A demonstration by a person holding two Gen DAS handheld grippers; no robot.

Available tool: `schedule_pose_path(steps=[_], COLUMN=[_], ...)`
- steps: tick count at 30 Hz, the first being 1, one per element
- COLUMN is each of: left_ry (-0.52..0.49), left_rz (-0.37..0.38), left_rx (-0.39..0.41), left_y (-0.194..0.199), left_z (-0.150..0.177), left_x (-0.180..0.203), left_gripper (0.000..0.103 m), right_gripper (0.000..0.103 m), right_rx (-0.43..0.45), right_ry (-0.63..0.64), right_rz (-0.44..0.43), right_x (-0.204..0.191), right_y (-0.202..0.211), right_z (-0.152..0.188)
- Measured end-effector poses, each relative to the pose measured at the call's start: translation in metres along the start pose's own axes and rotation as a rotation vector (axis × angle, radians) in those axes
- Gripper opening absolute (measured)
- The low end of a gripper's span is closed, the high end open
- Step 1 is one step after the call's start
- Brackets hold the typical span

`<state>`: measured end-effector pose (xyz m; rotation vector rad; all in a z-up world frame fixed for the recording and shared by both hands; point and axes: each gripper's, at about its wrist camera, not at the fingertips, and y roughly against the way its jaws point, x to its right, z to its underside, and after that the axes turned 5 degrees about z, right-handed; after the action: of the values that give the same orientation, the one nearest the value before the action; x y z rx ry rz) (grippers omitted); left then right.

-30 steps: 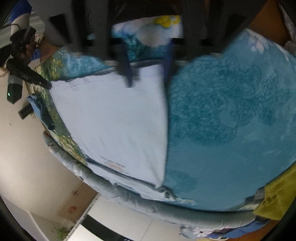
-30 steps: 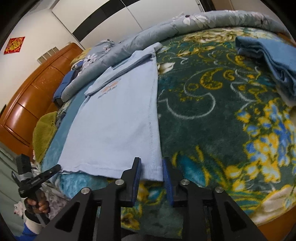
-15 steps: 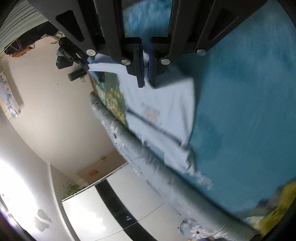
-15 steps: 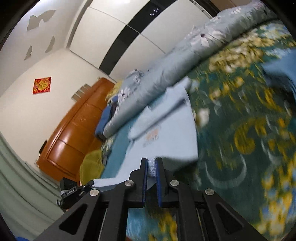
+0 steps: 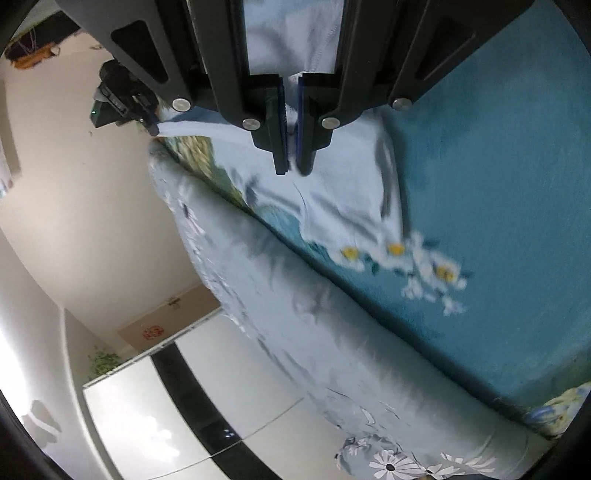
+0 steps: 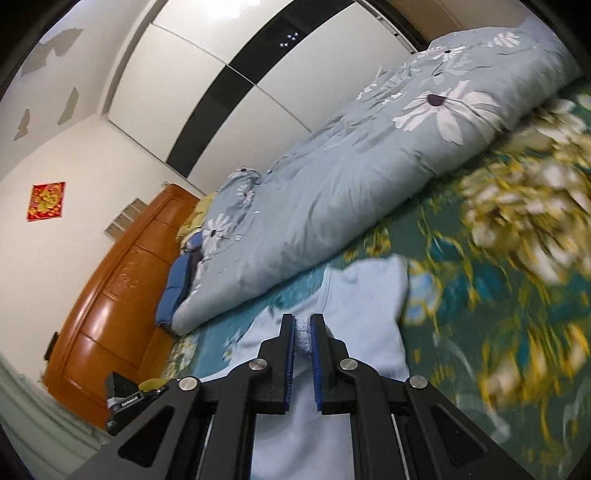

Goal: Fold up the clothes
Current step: 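Lift the light-blue shirt hem with both tools and fold it toward the collar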

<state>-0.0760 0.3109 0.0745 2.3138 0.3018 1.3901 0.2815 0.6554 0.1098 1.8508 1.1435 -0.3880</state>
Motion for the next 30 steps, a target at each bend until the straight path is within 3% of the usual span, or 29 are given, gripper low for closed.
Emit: schedule_pose_path(steps=[9, 16, 18, 20, 21, 22, 23, 27, 30], left_ry=[0.066, 0.186, 0.235, 0.273, 0.276, 0.277, 0.25, 0.062, -0.127], left_rz=[-0.111, -0.118, -0.074, -0.021, -0.021, -0.024, -0.042, -0.173, -0.315], left_rx=[-0.011, -0.026, -0.001, 0.05, 0.074, 0.098, 0.101, 0.025, -0.025], left_y=[-0.075, -0.099, -0.088, -0.071, -0.061, -0.051, -0.045, -0.042, -0.057], left_z=[-0.048, -0.057, -0.059, -0.063, -0.063, -0.064, -0.064, -0.058, -0.049], left_x=[-0.035, -0.057, -0.061, -0.064, -0.065, -0.066, -0.065, -0.052, -0.032], left_gripper=[0.005, 0.007, 0.015, 0.04, 0.043, 0.045, 0.046, 0.046, 0.046], right_gripper=[0.009, 0.01, 0.013, 0.016, 0.021, 0.035, 0.048, 0.049, 0.049], right_rx=[-0.086, -0.153, -0.157, -0.13, -0.108, -0.086, -0.064, -0.101, -0.149], right_ry=[-0.021, -0.015, -0.008, 0.008, 0.019, 0.03, 0.041, 0.121, 0.228], right_rz=[0.137, 0.215, 0.218, 0.215, 0.212, 0.216, 0.224, 0.248, 0.297], right_x=[0.02, 0.034, 0.035, 0.032, 0.031, 0.03, 0.029, 0.025, 0.015], right_y=[-0.099, -0.14, -0.141, -0.132, -0.125, -0.116, -0.107, -0.094, -0.098], right_z=[-0.046, -0.05, -0.05, -0.052, -0.054, -0.056, -0.057, -0.051, -0.04])
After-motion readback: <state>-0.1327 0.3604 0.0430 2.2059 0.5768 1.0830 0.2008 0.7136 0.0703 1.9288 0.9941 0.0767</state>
